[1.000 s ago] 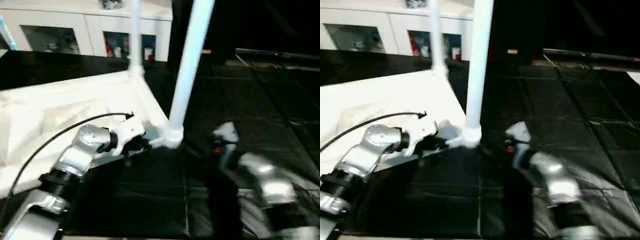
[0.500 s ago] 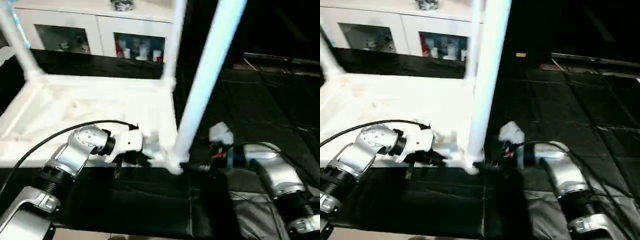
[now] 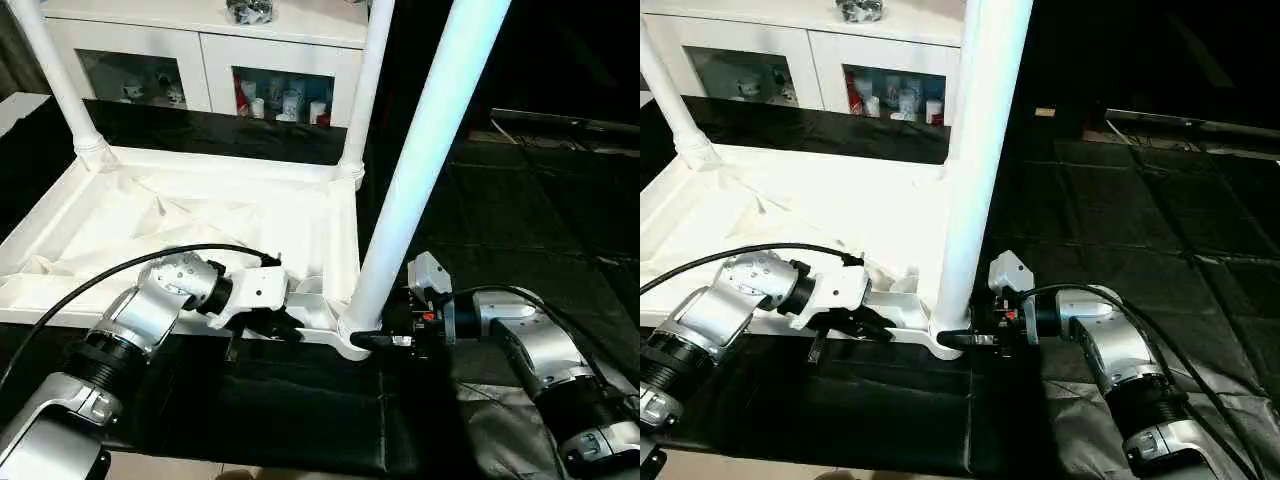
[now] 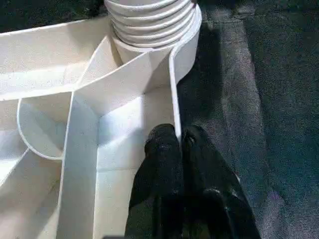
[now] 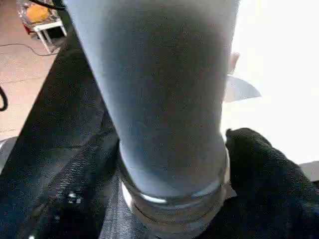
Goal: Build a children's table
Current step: Rotate leg to tighten
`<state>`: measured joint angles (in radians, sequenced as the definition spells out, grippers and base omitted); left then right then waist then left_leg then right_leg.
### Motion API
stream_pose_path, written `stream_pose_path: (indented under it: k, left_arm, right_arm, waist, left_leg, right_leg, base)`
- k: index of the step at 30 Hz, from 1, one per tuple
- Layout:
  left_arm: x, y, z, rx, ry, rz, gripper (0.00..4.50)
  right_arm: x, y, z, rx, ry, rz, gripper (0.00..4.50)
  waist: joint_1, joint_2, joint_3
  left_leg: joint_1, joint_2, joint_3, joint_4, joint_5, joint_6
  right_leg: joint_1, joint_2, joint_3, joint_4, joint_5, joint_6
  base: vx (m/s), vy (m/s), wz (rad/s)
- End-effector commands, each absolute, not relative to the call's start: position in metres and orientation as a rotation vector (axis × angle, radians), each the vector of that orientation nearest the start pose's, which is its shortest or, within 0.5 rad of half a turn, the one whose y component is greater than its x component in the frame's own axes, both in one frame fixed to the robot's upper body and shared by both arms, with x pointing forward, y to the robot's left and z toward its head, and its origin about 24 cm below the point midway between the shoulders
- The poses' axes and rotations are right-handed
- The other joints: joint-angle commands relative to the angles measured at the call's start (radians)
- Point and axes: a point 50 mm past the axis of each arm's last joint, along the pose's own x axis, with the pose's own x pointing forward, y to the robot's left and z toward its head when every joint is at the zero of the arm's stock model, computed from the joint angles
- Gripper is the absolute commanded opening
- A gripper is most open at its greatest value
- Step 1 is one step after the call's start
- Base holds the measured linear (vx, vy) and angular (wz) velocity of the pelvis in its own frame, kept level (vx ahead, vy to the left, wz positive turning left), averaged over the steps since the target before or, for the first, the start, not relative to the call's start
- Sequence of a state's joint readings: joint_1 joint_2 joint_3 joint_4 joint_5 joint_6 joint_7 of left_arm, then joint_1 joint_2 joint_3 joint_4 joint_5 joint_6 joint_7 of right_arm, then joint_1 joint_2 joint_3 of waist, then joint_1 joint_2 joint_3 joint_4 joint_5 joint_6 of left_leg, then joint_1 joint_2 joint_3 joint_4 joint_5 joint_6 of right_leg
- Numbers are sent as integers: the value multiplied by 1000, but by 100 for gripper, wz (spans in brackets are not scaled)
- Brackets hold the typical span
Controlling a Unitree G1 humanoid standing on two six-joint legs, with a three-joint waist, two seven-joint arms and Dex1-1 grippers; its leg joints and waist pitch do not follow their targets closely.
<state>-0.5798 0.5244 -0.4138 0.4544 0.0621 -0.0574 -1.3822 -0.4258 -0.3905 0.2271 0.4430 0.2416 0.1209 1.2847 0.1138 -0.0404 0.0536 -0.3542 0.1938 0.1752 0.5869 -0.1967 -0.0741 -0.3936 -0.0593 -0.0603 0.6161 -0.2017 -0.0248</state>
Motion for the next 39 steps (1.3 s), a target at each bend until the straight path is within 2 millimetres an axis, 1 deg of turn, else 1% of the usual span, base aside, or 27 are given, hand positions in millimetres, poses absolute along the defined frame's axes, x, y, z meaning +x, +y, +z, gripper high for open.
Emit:
stream_pose_path:
  k: [1,5,11,12,14,15,16,17,18,19,20,21,22,23,24,25,26,27,28,29,31,34,35,36,37,38,39]
  left_arm:
    - [288,139,54,763,517,-1699,0]
    - [289,140,53,764,521,-1698,0]
    - [290,139,53,724,526,-1659,0]
    - [295,136,50,672,536,-1579,0]
    - [298,133,48,636,529,-1527,0]
    - [301,130,47,601,521,-1479,0]
    - [303,127,47,579,517,-1450,0]
    - [303,127,47,579,517,-1450,0]
    - [307,121,47,536,497,-1392,0]
    - [309,118,47,517,491,-1366,0]
    - [314,106,48,451,474,-1299,0]
    - [316,99,49,411,469,-1256,0]
    - [319,95,50,390,464,-1228,0]
    - [322,89,51,359,459,-1185,0]
    - [322,89,51,359,459,-1185,0]
    - [329,79,55,310,447,-1104,0]
    - [333,75,57,292,442,-1059,0]
    - [335,73,58,283,439,-1032,0]
    - [335,73,58,283,439,-1032,0]
    - [340,69,61,274,427,-981,0]
    - [342,68,63,277,421,-961,0]
    - [341,68,63,323,413,-968,0]
    - [341,68,63,337,415,-970,0]
    - [340,69,62,346,418,-972,0]
    - [340,69,62,346,418,-972,0]
    - [340,71,60,355,427,-971,0]
    - [340,72,60,358,431,-968,0]
  right_arm:
    - [286,-140,47,-81,330,1428,316]
    - [283,-139,44,-72,337,1435,287]
    - [278,-135,39,-16,334,1411,276]
    - [274,-131,33,29,343,1364,276]
    - [271,-128,29,52,342,1335,275]
    - [269,-126,24,71,357,1296,275]
    - [268,-124,21,83,367,1271,275]
    - [268,-124,21,83,367,1271,275]
    - [269,-120,14,84,371,1192,275]
    - [270,-119,12,89,374,1152,275]
    - [276,-113,5,115,384,1022,275]
    - [280,-109,1,137,396,941,275]
    - [283,-107,0,150,402,886,275]
    - [288,-103,-1,163,410,818,275]
    - [288,-103,-1,163,410,818,275]
    - [299,-93,-2,172,422,703,275]
    - [304,-88,-1,177,428,671,275]
    - [307,-85,0,180,432,656,275]
    - [307,-85,0,180,432,656,275]
    - [314,-77,2,164,438,622,275]
    - [317,-74,3,158,441,611,275]
    - [318,-69,4,107,444,626,275]
    - [318,-68,4,98,445,623,275]
    - [318,-68,3,101,446,622,275]
    - [318,-68,3,101,446,622,310]
    - [318,-66,4,123,441,626,310]
    - [318,-65,4,128,439,624,331]
  waist:
    - [-5,12,-66]
    - [-4,11,-66]
    - [-4,13,-64]
    - [-5,17,-62]
    - [-5,19,-58]
    - [-8,16,-55]
    - [-8,17,-48]
    - [-8,17,-48]
    - [-13,17,-41]
    - [-17,20,-35]
    - [-19,24,-36]
    - [-29,21,-33]
    - [-41,20,-34]
    - [-44,27,-35]
    - [-53,24,-38]
    - [-62,29,-44]
    - [-69,35,-45]
    - [-82,35,-46]
    - [-85,34,-47]
    - [-87,33,-45]
    - [-87,33,-42]
    - [-82,31,-43]
    - [-83,24,-43]
    - [-82,26,-43]
    - [-81,27,-43]
    - [-80,27,-43]
    - [-79,27,-44]
  left_leg:
    - [8,46,-7,-63,-97,42]
    - [9,47,-7,-64,-110,37]
    - [11,48,-7,-65,-123,30]
    - [13,48,-7,-68,-143,23]
    - [17,49,-7,-71,-179,12]
    - [18,47,-8,-75,-212,4]
    - [24,46,-10,-78,-259,-6]
    - [24,46,-10,-78,-259,-6]
    - [29,44,-16,-82,-320,-17]
    - [36,42,-20,-85,-370,-28]
    - [42,41,-23,-85,-389,-36]
    - [47,39,-30,-83,-429,-44]
    - [43,33,-37,-83,-446,-48]
    - [41,32,-40,-85,-451,-47]
    - [31,31,-44,-88,-445,-43]
    - [28,35,-46,-91,-440,-35]
    - [26,37,-46,-92,-442,-36]
    - [24,38,-51,-95,-472,-37]
    - [22,37,-51,-95,-467,-31]
    - [24,36,-48,-93,-458,-21]
    - [31,32,-44,-89,-461,-16]
    - [28,35,-39,-91,-425,-2]
    - [26,36,-38,-92,-418,0]
    - [24,37,-38,-92,-405,2]
    - [24,37,-36,-93,-399,2]
    - [24,37,-35,-93,-396,4]
    - [25,37,-33,-92,-387,6]
  right_leg:
    - [52,-84,50,-51,-8,-250]
    - [53,-85,50,-54,-33,-248]
    - [52,-84,50,-56,-44,-247]
    - [52,-85,50,-60,-68,-245]
    - [48,-87,51,-67,-117,-239]
    - [48,-87,51,-75,-182,-227]
    - [43,-89,51,-88,-284,-205]
    - [43,-89,51,-88,-284,-205]
    - [39,-94,51,-102,-426,-166]
    - [32,-95,47,-114,-531,-134]
    - [30,-99,45,-119,-577,-120]
    - [25,-101,37,-131,-654,-93]
    - [30,-101,26,-139,-707,-59]
    - [35,-101,21,-142,-711,-48]
    - [43,-102,13,-145,-700,-35]
    - [48,-103,8,-142,-645,-46]
    - [47,-104,4,-140,-611,-60]
    - [53,-102,-8,-140,-556,-72]
    - [53,-102,-7,-142,-541,-75]
    - [46,-106,-2,-143,-530,-87]
    - [37,-105,-1,-148,-552,-92]
    - [38,-106,7,-144,-523,-99]
    - [38,-105,8,-144,-515,-101]
    - [40,-106,11,-139,-499,-108]
    - [39,-106,13,-137,-490,-112]
    - [38,-106,14,-137,-487,-114]
    - [38,-107,16,-136,-481,-118]
  base:
    - [0,0,0]
    - [0,0,0]
    - [0,0,0]
    - [0,0,0]
    - [0,0,0]
    - [0,0,0]
    - [0,0,0]
    - [0,0,0]
    - [0,0,0]
    - [-52,1,-1]
    - [-57,3,-3]
    - [-57,3,-3]
    - [-58,18,-10]
    - [-53,41,-18]
    - [-53,41,-18]
    - [-41,53,-17]
    - [0,0,0]
    - [0,0,0]
    - [0,0,0]
    - [0,0,0]
    - [0,0,0]
    - [0,0,0]
    - [0,0,0]
    - [0,0,0]
    - [0,0,0]
    - [0,0,0]
    - [0,0,0]
